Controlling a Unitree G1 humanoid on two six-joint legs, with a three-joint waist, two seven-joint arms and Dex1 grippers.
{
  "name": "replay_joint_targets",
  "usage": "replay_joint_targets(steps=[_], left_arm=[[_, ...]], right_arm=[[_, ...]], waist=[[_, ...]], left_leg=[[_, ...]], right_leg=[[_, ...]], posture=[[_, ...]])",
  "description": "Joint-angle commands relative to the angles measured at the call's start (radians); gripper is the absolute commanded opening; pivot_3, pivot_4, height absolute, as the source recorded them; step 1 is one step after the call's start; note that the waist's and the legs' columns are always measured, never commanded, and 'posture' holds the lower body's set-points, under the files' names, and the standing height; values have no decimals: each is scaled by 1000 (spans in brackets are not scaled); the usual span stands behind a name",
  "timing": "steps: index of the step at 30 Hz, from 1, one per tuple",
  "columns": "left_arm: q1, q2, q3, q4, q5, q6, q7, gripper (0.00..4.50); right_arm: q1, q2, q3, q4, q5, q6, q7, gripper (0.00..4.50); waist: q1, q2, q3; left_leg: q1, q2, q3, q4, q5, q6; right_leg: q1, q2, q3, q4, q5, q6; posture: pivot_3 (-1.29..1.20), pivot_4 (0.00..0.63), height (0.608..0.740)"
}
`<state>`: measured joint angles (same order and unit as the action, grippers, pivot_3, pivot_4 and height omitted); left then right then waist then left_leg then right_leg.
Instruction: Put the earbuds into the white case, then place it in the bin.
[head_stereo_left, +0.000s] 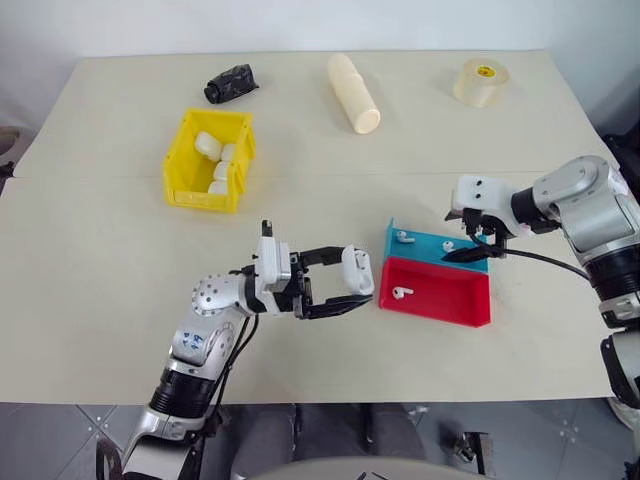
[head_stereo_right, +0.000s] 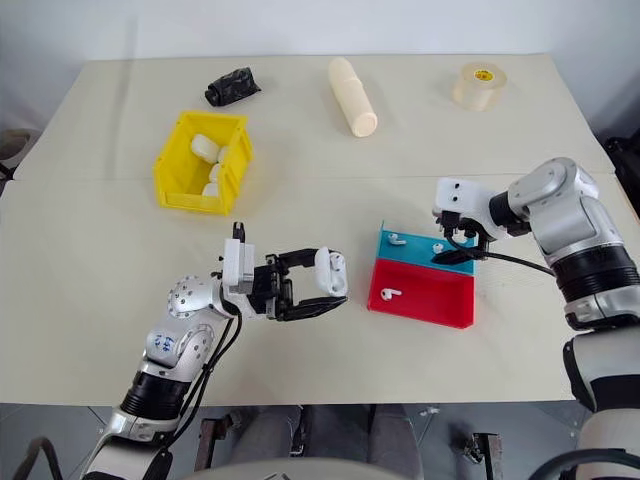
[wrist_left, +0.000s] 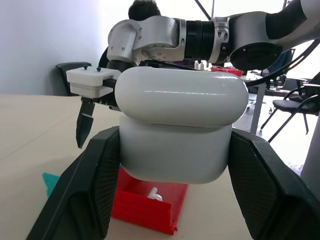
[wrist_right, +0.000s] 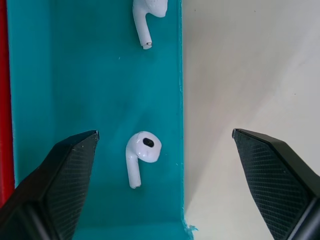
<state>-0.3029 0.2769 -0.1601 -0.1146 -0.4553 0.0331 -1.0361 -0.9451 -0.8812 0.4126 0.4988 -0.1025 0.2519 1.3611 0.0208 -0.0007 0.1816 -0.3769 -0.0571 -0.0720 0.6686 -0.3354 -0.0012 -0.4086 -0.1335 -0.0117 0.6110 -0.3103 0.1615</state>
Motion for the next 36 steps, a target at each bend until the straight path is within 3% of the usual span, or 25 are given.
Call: replay_joint_targets(steps=[1,8,27,30,33,36], left_arm=[[7,1,4,-55,-6,-3,15,2812],[6,5,3,-55,-10,-4,22,2812],[-15,4,4,-36,-16,0,9,2812],[-15,4,5,-36,-15,0,9,2812],[-15,5,6,-37,-15,0,8,2812],[-13,4,4,-40,-15,2,9,2812]], right_arm=[[-21,10,2,18,-45,-15,7,4093],[-5,6,-7,1,-72,12,46,1976],[41,19,-22,-37,-87,58,59,1976],[42,21,-23,-35,-88,56,60,1391],[41,29,-32,-35,-84,58,51,514],[46,34,-44,-41,-78,59,41,514]], waist=[[0,0,0],[1,0,0],[0,0,0],[0,0,0],[0,0,0],[-1,0,0]], left_leg=[[0,0,0,0,0,0],[0,0,0,6,0,0],[0,0,0,9,0,0],[0,0,0,9,0,0],[0,0,0,11,0,0],[0,0,0,11,0,0]], right_leg=[[0,0,0,0,0,0],[1,0,0,4,0,0],[0,0,1,8,0,0],[0,0,1,8,0,0],[1,0,1,9,0,0],[1,0,1,9,0,-1]], posture=[[0,150,740],[0,150,740],[0,150,740],[0,150,740],[0,150,740],[0,150,740]])
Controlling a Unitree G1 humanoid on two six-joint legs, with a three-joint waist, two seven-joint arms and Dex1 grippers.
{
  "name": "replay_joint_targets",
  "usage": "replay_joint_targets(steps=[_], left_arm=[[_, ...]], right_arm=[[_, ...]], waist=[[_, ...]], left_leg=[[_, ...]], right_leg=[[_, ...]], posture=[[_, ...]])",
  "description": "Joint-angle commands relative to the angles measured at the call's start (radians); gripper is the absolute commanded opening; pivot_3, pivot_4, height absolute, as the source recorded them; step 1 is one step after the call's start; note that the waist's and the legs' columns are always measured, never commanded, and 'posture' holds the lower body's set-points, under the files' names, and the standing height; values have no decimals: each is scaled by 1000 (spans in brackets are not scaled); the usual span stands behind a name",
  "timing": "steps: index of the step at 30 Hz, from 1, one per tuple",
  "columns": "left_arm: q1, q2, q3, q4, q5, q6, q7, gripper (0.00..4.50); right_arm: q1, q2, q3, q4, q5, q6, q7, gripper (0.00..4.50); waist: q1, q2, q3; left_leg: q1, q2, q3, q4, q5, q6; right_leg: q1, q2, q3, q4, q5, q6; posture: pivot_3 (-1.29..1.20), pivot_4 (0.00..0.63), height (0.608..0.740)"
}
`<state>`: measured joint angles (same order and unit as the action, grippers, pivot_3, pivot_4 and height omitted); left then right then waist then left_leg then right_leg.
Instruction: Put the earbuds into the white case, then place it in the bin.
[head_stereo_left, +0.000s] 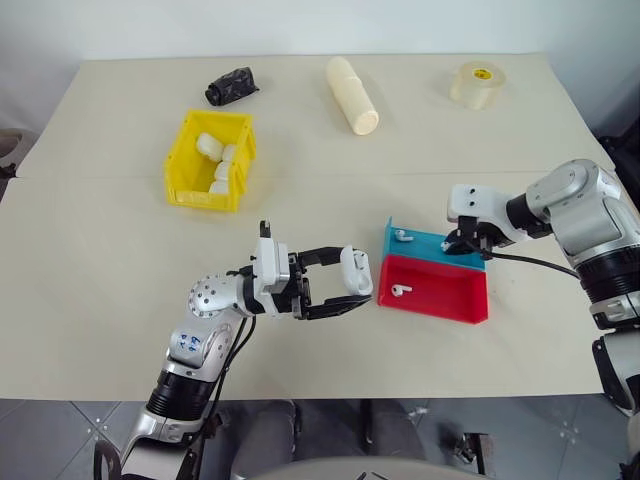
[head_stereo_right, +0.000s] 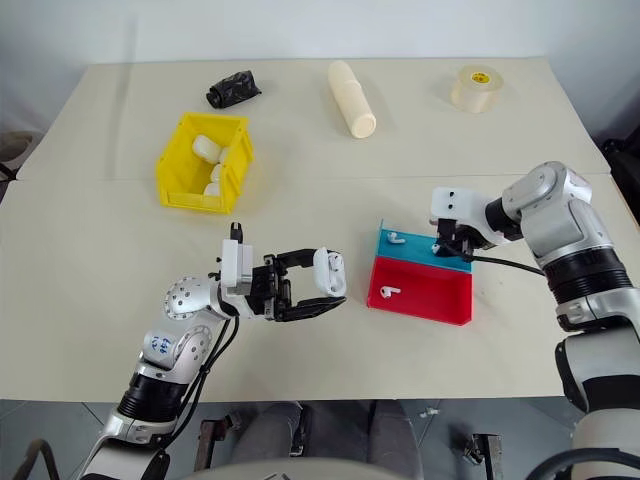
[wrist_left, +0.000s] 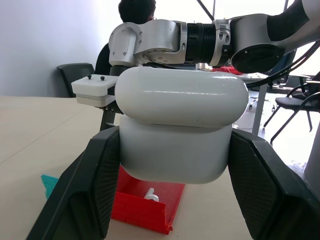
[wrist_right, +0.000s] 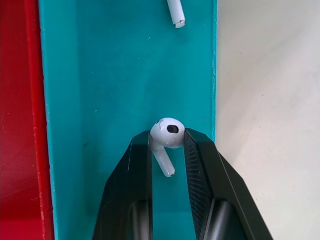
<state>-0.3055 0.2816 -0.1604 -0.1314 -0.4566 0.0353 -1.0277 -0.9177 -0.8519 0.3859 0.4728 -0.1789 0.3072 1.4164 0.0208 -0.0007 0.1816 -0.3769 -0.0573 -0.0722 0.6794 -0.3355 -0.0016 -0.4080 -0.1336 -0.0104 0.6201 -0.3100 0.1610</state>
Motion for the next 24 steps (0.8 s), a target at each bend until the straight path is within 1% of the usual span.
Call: replay_joint_targets(steps=[1,4,7,12,14,17,19,20,24], left_arm=[[-10,0,4,-23,-14,0,-1,2812],[-11,0,4,-21,-15,1,-3,2812],[-17,-1,5,-14,-13,0,-4,2812],[-33,-2,11,10,-11,-5,-10,2812],[-41,-5,13,23,-9,-8,-12,2812],[-61,-11,16,49,-4,-6,-7,2812],[-76,-16,18,65,-4,-1,-3,2812],[-83,-17,18,72,-4,0,-3,2812],[-114,-26,21,99,-1,8,11,2812]], right_arm=[[20,5,-21,-19,1,7,-16,514],[27,-1,-44,-42,15,17,-27,514],[39,-12,-120,-97,70,39,-40,514],[120,-3,-306,-268,278,82,-33,514],[159,14,-372,-333,352,114,-58,514],[262,74,-494,-490,545,234,-87,514],[328,125,-552,-595,659,309,-130,514],[354,156,-577,-644,716,352,-164,514],[460,334,-651,-843,975,539,-395,514]], waist=[[-1,0,0],[-1,0,0],[0,0,0],[2,0,0],[3,0,0],[3,0,0],[4,0,0],[4,0,0],[3,0,0]], left_leg=[[0,0,0,0,0,0],[0,0,0,0,0,0],[0,0,0,0,0,0],[0,0,0,-1,0,0],[0,0,0,-1,0,0],[0,0,0,-1,0,0],[0,1,-1,-1,0,0],[0,1,-1,-1,0,0],[0,1,-1,0,0,0]], right_leg=[[0,0,0,0,0,0],[0,0,0,0,0,0],[0,0,0,0,0,0],[-1,0,0,0,0,0],[-1,0,0,0,0,0],[0,0,0,0,0,0],[0,0,0,0,0,0],[0,0,0,0,0,0],[0,0,0,1,0,0]], posture=[[0,150,740],[0,150,740],[0,150,740],[0,150,740],[0,150,740],[0,150,740],[0,150,740],[0,150,740],[0,150,740]])
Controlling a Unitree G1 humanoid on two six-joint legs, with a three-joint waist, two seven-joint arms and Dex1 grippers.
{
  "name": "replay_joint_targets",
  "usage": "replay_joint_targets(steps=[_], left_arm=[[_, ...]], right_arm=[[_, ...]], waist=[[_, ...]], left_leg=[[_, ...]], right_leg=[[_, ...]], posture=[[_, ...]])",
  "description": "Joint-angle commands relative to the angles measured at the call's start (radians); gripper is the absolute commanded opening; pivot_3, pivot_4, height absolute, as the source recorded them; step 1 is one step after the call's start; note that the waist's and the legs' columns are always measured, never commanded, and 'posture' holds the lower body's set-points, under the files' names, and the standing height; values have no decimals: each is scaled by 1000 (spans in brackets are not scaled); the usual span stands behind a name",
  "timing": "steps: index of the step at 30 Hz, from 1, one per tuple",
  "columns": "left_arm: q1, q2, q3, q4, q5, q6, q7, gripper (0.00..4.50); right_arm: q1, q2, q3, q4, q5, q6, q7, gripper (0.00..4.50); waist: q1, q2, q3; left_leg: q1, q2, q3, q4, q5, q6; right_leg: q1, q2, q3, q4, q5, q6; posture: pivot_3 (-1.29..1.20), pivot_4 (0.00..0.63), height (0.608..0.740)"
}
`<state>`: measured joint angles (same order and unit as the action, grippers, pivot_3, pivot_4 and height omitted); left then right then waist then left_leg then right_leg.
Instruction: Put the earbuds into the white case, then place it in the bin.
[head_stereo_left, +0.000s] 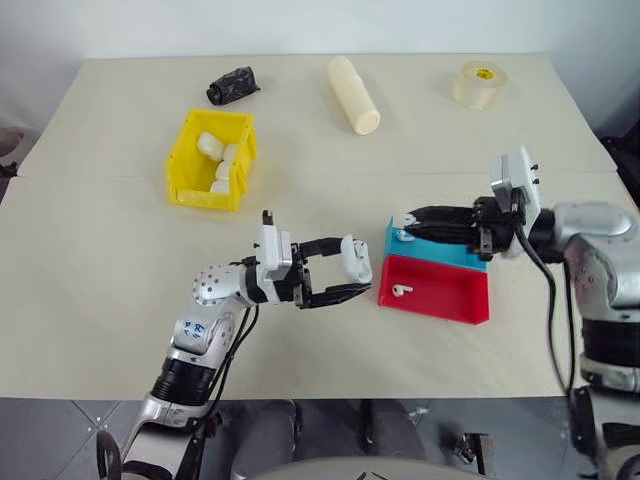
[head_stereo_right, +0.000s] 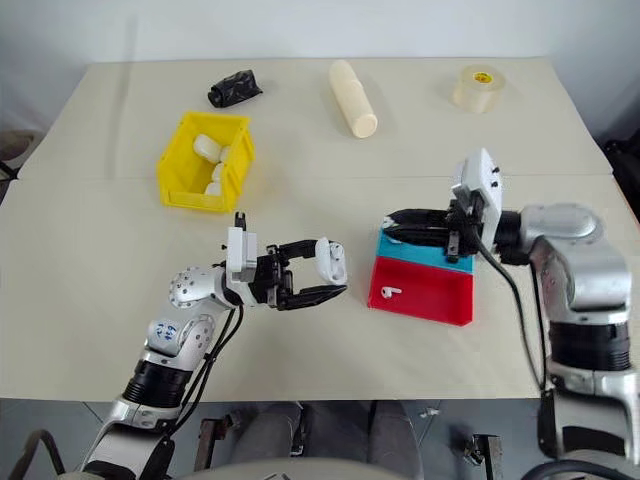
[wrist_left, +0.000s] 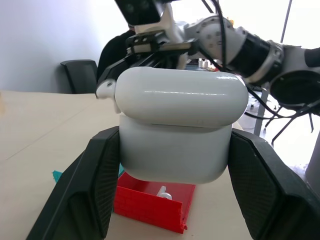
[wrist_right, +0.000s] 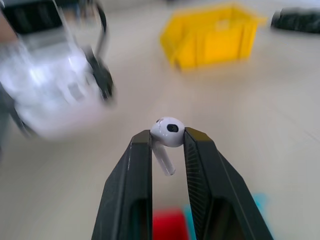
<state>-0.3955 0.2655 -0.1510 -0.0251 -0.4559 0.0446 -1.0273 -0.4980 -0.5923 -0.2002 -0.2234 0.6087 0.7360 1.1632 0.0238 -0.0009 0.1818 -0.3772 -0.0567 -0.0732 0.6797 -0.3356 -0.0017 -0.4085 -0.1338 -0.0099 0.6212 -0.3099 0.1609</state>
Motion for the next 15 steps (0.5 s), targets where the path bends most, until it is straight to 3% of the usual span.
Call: replay_joint_targets(steps=[1,6,15], left_arm=[[-28,-11,10,-4,0,-1,11,2812],[-42,-13,10,-3,4,17,23,2812],[-55,-27,23,-18,-8,48,61,2812]], right_arm=[[59,102,-73,-177,229,134,-186,514],[140,157,-55,-255,300,124,-286,514],[222,169,-4,-278,325,63,-335,514]], waist=[[0,0,0],[0,0,0],[-1,0,0]], left_leg=[[0,0,0,0,0,0],[0,-1,0,0,0,0],[0,-1,0,-1,0,0]], right_leg=[[0,0,0,0,0,0],[0,0,0,0,0,0],[-1,1,1,0,0,0]], posture=[[0,150,740],[0,150,740],[0,150,740]])
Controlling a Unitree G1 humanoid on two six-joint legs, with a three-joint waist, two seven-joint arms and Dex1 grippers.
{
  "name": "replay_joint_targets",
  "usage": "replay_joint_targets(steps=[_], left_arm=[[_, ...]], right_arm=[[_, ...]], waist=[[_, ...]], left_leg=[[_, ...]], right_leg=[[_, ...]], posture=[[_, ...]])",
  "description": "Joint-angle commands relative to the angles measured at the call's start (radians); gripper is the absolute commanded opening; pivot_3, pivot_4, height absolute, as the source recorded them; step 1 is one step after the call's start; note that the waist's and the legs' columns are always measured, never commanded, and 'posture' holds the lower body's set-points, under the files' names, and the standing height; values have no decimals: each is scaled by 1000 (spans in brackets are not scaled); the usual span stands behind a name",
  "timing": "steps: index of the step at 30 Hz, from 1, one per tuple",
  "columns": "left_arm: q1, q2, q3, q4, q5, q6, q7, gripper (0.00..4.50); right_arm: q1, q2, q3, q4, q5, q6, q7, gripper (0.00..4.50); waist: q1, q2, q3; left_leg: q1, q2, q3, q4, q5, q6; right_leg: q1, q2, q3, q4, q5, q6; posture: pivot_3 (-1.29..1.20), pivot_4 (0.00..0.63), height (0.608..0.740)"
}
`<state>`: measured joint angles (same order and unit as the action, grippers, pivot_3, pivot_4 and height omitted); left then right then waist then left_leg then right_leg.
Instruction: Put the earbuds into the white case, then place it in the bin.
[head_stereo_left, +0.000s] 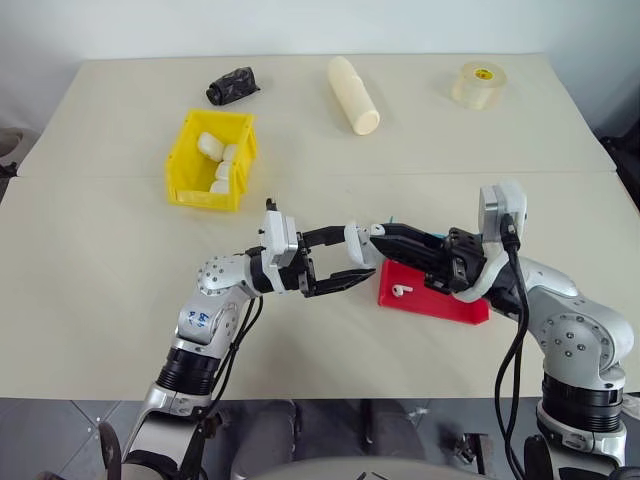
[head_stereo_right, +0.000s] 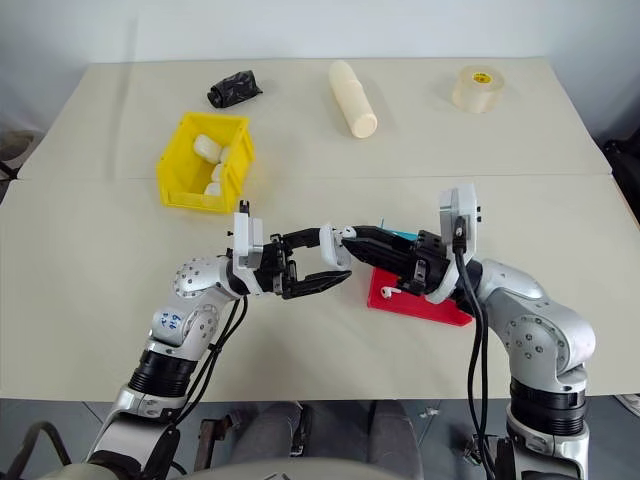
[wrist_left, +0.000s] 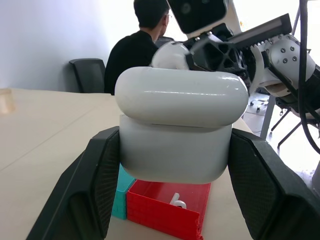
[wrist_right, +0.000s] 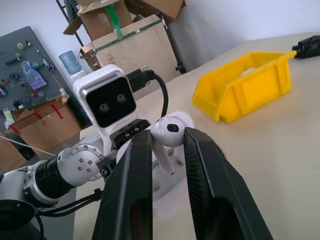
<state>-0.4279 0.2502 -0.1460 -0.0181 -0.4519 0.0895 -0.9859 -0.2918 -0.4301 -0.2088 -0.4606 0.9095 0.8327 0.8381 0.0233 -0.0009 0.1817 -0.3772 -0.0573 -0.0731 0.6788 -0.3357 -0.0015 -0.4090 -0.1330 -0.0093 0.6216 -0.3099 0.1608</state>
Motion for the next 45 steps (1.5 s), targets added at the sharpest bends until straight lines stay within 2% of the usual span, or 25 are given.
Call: replay_joint_targets(steps=[1,18,27,29,31,34,36,39,42,45], left_arm=[[-25,-14,20,-27,-14,7,23,2812],[-31,-52,48,-51,-62,43,41,2812],[-23,-40,62,-67,-61,70,17,2812],[-19,-4,65,-70,-34,74,15,2812],[-19,78,40,-73,44,64,-6,2812],[-31,215,-24,-73,198,61,-6,2812],[-49,276,-56,-85,267,100,8,2812],[-72,304,-81,-96,283,119,-16,2812],[-94,293,-98,-105,284,154,-16,2812],[-107,272,-117,-116,285,187,-5,2812]], right_arm=[[23,6,9,-39,24,-41,-13,514],[97,33,83,-26,52,-92,-78,514],[104,-19,92,-46,41,-139,-51,3550],[100,-61,64,-41,39,-149,-36,3550],[98,-126,44,-32,9,-164,-3,3550],[85,-228,63,-27,-58,-193,57,2897],[58,-280,92,-29,-91,-188,80,2253],[-7,-291,139,-30,-111,-180,90,1222],[-73,-276,215,-34,-143,-169,89,72],[-122,-240,296,-33,-176,-159,74,28]], waist=[[0,0,0],[0,0,0],[0,0,0],[0,0,0],[0,0,0],[-3,0,0],[-2,0,0],[-1,-1,0],[-1,-1,0],[0,-1,0]], left_leg=[[0,0,0,0,0,0],[0,0,0,0,0,0],[0,0,0,0,0,0],[0,0,0,0,0,0],[0,0,0,0,0,0],[0,-2,1,-1,0,0],[1,-2,1,-2,0,0],[1,0,1,-2,0,0],[1,1,1,-3,0,0],[1,0,1,-3,0,0]], right_leg=[[0,0,0,0,0,0],[0,0,0,0,0,0],[0,0,0,0,0,0],[0,0,0,0,0,0],[0,0,0,0,0,0],[0,1,0,-1,0,0],[0,1,1,-1,0,0],[0,1,1,-1,0,-1],[0,1,1,-1,0,-1],[0,0,1,-1,0,-1]], posture=[[0,150,740],[0,150,740],[0,150,740],[0,150,740],[0,150,740],[0,150,740],[0,150,740],[0,150,740],[0,150,740],[0,150,740]])
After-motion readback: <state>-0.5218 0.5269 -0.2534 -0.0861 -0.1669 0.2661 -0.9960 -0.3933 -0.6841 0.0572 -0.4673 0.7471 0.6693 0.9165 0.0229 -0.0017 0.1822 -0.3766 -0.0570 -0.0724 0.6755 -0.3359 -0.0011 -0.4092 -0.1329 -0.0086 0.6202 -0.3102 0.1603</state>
